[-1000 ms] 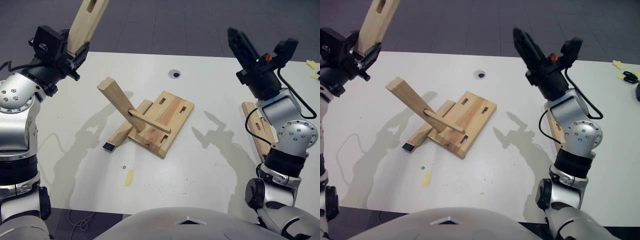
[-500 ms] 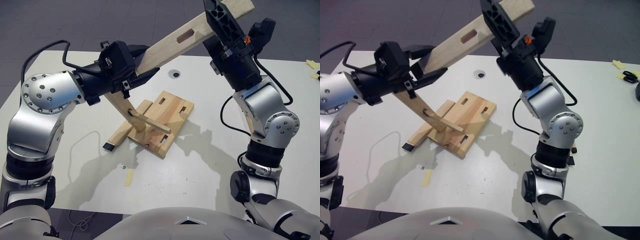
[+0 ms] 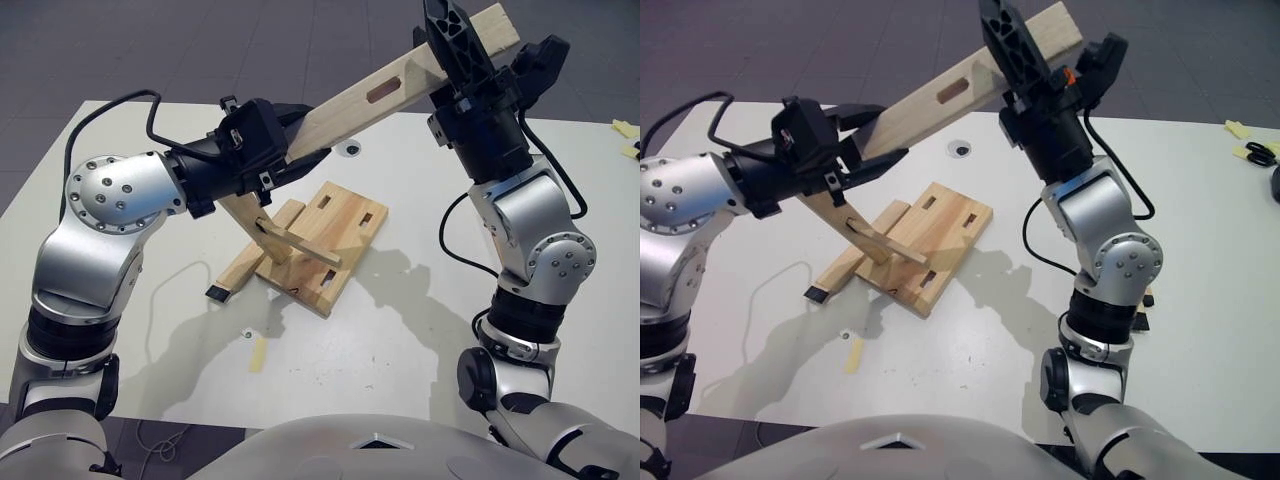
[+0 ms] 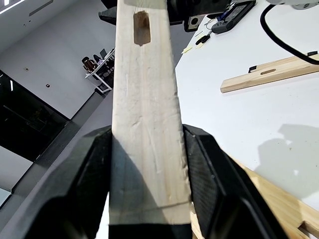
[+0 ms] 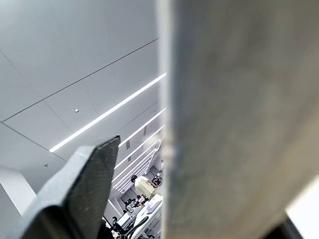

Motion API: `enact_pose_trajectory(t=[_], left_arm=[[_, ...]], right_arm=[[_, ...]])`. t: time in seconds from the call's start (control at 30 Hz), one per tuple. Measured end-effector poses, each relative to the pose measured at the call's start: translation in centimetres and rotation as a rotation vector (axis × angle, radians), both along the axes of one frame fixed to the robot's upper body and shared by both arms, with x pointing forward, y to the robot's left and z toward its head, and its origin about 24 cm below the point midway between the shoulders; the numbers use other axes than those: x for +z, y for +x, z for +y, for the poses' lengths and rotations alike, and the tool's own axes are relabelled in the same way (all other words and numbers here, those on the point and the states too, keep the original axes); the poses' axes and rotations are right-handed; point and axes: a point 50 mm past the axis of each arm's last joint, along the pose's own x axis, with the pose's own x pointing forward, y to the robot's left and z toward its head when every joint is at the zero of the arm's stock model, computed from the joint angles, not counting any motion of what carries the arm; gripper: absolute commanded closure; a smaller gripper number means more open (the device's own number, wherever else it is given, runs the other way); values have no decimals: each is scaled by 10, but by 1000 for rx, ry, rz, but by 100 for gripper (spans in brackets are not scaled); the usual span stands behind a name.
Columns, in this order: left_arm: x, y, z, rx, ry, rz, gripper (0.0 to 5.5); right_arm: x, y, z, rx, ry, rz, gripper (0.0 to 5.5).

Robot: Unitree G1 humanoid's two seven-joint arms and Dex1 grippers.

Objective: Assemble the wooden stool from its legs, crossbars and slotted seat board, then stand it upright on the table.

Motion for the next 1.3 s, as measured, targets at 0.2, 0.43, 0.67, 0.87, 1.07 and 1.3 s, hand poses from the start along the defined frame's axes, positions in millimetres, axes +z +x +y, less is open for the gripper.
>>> enact_pose_trajectory(t=[0.2,0.43,0.67,0.87,1.07,1.3], left_arm=[[1,-2,-2,-1,1,-10,344],[-2,-2,-4,3,10,-13,344],[-8,-2,-8,7,-17,32,245],[22,-14,-13,-171,-303,190,152],[95,-31,12,-291,-555,91,69],[62,17,89,449,-412,-39,10]], right_arm=[[0,-1,1,-18,-5,-6,424],[-3,0,1,-45,-2,7,446],[-3,0,0,-52,32,11,448],[-2,0,-2,-62,51,8,448],[-1,3,-11,-127,73,11,448],[-2,6,-44,-300,-5,12,448]])
